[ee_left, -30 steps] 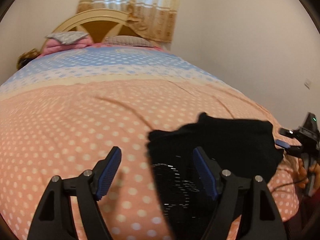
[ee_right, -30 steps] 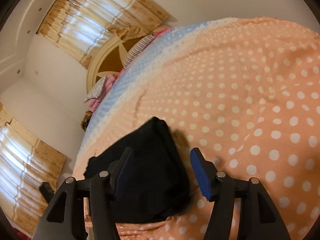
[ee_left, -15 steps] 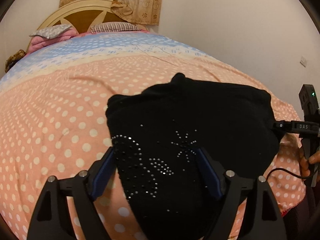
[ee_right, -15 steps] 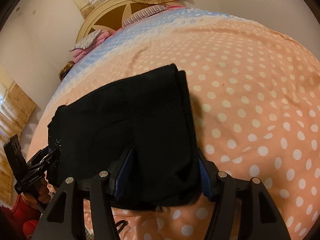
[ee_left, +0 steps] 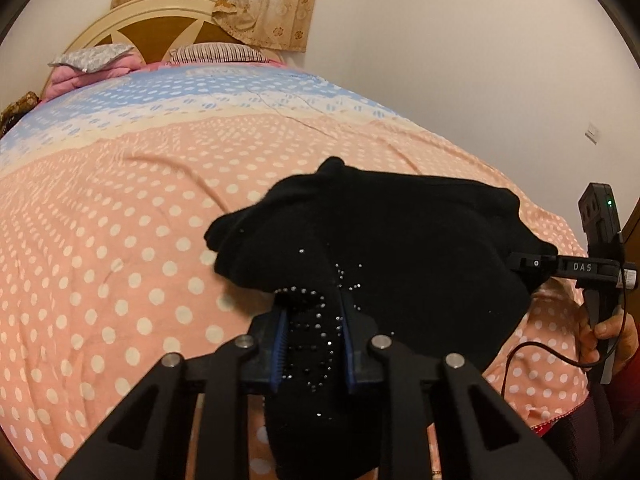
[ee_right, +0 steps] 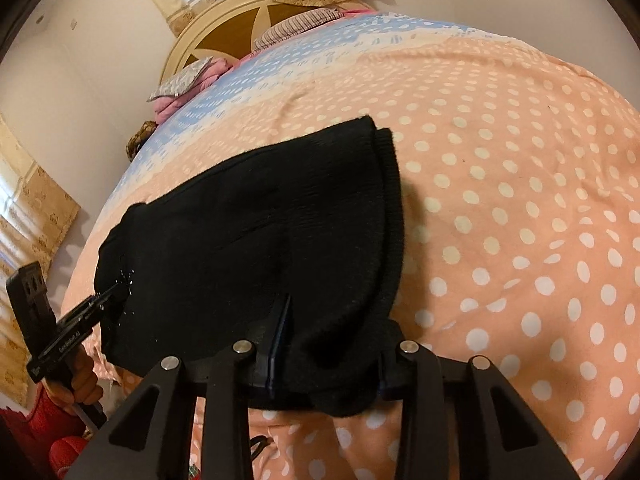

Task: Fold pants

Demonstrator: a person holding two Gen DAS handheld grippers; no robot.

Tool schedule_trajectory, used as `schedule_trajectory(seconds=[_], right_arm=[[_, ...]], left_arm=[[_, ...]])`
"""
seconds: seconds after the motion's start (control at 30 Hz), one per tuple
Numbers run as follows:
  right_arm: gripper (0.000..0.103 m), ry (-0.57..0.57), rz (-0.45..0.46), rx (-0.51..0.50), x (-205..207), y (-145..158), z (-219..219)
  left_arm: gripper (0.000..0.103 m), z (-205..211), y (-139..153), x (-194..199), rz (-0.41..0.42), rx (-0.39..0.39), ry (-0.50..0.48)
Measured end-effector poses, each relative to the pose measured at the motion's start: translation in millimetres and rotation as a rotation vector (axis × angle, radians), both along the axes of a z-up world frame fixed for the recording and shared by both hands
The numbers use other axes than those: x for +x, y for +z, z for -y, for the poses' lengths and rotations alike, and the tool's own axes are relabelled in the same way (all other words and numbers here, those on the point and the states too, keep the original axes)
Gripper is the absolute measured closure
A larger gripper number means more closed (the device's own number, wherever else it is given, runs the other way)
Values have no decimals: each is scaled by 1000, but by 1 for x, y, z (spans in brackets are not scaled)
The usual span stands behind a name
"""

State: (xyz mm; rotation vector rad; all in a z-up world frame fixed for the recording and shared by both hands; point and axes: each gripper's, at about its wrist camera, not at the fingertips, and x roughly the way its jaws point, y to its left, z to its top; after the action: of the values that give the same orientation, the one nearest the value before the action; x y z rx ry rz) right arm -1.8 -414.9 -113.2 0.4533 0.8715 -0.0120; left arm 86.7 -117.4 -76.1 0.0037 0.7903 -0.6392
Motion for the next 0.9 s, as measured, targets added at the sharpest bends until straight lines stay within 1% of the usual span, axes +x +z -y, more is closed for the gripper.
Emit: schedule_trajectory(seconds=[0.07,0.1,0.13,0.17,0.2,0.23,0.3,0.4,0.5,0.67,0.77,0.9], right_arm=[[66,-7,-3,-3,1,0,0],[65,-8,-8,-6,2,0,-1],[64,-9,-12,-11,2,0,-2],[64,-8,-16,-20,3,0,-4],[65,-8,-20,-29,3,1,-5],[66,-14,-26,-32,3,2,-7],[74,-16,-34,-30,2,4,-7],[76,-18,-18,-36,0,17,-12],[77,-2,19,-39,-2,38,-22],[77,63,90,-43,7,81,-50],[77,107,108,-49,24,98,-68],[77,173,128,-56,46,111,-98]], left_arm=[[64,-3,-5,6,-40,-30,19],[62,-6,-6,9,-63,-61,27],[62,-6,-6,10,-74,-73,36],[64,-6,-5,8,-71,-63,36],[68,-3,-3,7,-58,-42,30],[77,-2,0,6,-41,-30,29],[80,-5,4,4,-38,-59,23],[81,-12,16,8,-29,-100,21],[88,-18,30,12,2,-133,31],[88,-36,51,25,46,-163,59],[88,-56,57,31,76,-169,100],[88,-81,67,45,111,-167,167]])
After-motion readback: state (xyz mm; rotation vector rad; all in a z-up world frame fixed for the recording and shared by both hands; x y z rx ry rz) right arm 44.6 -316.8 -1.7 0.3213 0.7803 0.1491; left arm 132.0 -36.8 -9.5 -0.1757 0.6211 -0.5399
